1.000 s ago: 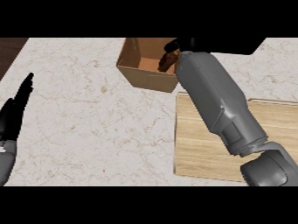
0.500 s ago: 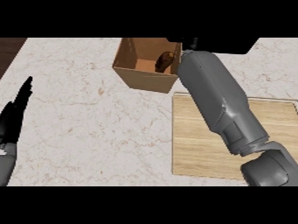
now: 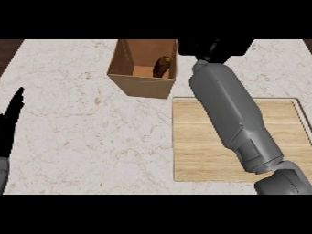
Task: Pick the sweet potato from the tray and place it in the cardboard box
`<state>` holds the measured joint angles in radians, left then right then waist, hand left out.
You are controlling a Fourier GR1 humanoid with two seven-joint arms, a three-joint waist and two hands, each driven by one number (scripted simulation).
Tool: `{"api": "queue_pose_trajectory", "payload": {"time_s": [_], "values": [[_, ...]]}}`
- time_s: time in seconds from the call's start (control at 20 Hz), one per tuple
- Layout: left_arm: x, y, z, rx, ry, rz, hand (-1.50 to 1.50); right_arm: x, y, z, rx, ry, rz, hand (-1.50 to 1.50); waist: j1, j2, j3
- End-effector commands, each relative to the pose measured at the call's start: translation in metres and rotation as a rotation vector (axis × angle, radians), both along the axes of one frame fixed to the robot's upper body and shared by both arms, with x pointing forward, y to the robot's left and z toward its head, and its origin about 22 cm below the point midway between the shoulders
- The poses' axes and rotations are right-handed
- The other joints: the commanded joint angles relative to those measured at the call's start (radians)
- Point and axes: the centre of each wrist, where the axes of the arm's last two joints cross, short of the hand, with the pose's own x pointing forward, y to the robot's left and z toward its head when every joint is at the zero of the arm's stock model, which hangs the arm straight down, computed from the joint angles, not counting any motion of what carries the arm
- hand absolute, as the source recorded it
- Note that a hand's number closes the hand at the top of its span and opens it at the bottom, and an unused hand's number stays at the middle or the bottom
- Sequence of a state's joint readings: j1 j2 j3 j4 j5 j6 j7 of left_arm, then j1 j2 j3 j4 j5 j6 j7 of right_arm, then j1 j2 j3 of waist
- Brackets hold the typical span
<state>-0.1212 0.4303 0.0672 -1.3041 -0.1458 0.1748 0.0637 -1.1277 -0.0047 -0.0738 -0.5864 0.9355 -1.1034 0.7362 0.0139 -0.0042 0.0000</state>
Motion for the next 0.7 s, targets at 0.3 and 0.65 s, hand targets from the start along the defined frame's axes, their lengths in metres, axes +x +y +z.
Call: {"api": "queue_pose_trajectory", "payload": {"time_s": [0.3,0.65], "values": [[-0.035,0.028,-0.013,0.001,0.041,0.085,0.00,-0.058,-0.029,-0.049,0.044,0.002,-0.038,-1.50,-0.072,-0.028,-0.001],[-0.030,0.034,-0.009,-0.007,0.022,0.094,0.00,-0.130,-0.038,-0.056,0.039,0.086,0.045,-1.50,-0.088,-0.022,-0.003]]}}
